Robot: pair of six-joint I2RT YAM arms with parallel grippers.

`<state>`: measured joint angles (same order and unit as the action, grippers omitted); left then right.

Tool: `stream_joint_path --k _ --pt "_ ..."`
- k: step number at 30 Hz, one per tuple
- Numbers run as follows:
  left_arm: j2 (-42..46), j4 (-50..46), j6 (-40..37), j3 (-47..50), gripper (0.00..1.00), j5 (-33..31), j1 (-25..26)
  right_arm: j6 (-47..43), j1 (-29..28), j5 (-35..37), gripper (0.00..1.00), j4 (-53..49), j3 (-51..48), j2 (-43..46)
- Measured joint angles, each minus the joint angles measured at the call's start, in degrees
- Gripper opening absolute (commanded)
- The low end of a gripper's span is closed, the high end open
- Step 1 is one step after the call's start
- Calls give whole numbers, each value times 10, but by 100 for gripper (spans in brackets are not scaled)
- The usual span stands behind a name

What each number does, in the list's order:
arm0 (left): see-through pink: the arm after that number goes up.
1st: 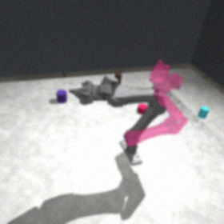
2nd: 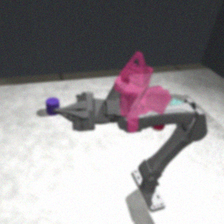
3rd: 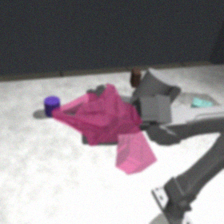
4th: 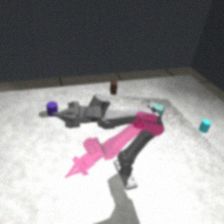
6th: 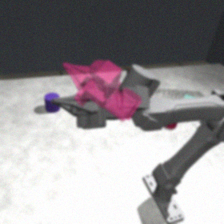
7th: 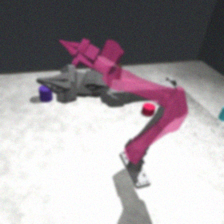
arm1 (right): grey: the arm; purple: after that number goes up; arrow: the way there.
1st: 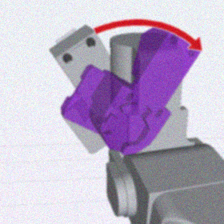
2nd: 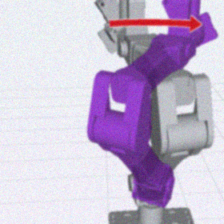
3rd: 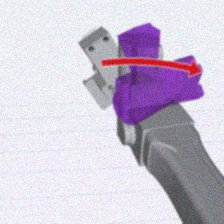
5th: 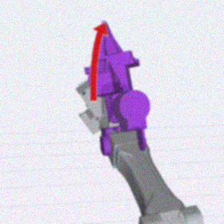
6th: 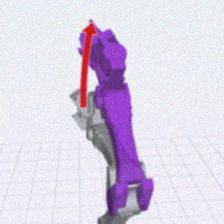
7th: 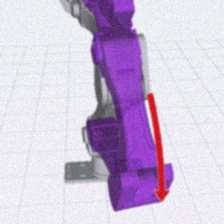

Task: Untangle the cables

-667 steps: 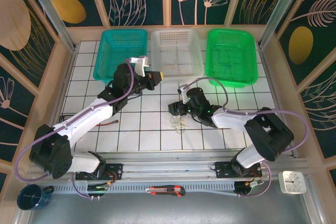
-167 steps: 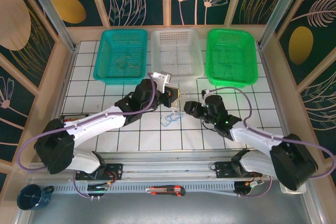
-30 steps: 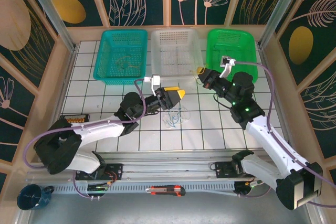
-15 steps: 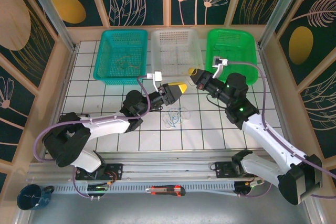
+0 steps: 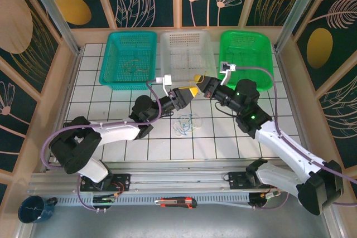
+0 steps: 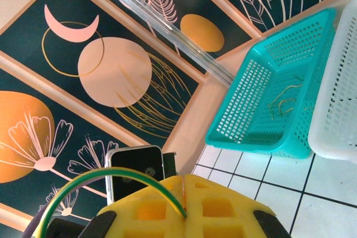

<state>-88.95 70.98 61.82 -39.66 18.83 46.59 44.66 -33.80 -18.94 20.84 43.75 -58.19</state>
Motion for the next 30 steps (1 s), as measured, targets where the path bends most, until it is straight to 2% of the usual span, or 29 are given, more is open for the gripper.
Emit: stream_joint_path --k 7,10,15,20,24,30 --pt "-6 9 4 0 58 0 -2 7 -6 1 0 4 0 -2" --pt "-9 10 5 0 50 0 -2 7 -7 4 0 5 0 -2" --pt "-11 12 8 0 31 0 -2 7 -8 7 0 5 0 -2" --pt "-11 16 8 0 0 1 -2 7 -8 10 0 4 0 -2" --pt "-11 18 7 1 0 3 -6 -5 3 17 0 -3 0 -2" --pt "39 8 7 30 0 9 -18 -44 86 38 0 -33 -5 -7"
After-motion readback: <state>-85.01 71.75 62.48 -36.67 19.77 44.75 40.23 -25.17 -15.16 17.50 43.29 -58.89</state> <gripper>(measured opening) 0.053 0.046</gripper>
